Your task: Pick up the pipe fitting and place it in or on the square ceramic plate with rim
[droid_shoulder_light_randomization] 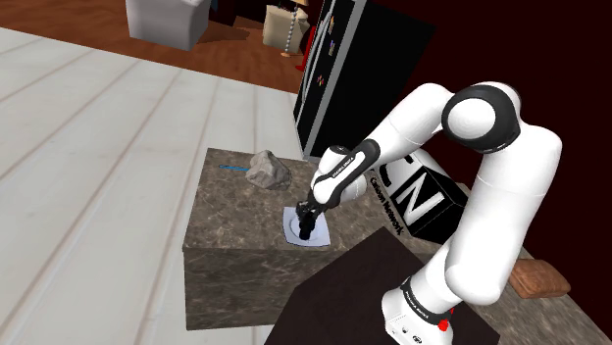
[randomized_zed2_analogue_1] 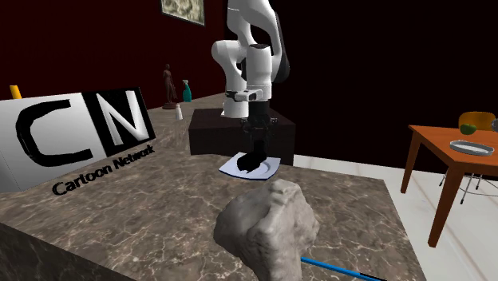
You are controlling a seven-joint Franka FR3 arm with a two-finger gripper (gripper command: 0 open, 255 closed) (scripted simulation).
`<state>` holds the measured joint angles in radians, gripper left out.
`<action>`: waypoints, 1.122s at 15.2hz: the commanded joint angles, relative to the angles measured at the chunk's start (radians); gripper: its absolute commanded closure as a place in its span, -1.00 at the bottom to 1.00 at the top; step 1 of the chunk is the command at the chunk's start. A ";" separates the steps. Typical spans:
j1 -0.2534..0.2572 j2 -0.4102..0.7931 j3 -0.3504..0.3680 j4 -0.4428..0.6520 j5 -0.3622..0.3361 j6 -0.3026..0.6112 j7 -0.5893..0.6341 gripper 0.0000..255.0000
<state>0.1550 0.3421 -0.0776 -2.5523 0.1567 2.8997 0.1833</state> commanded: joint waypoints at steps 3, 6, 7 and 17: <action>0.000 0.000 0.000 0.000 0.000 0.000 0.000 -1.00; 0.011 -0.042 -0.014 -0.010 -0.013 -0.032 0.010 -1.00; 0.022 -0.083 -0.029 -0.018 -0.028 -0.065 0.022 -1.00; 0.034 -0.155 -0.048 -0.028 -0.060 -0.126 0.045 -1.00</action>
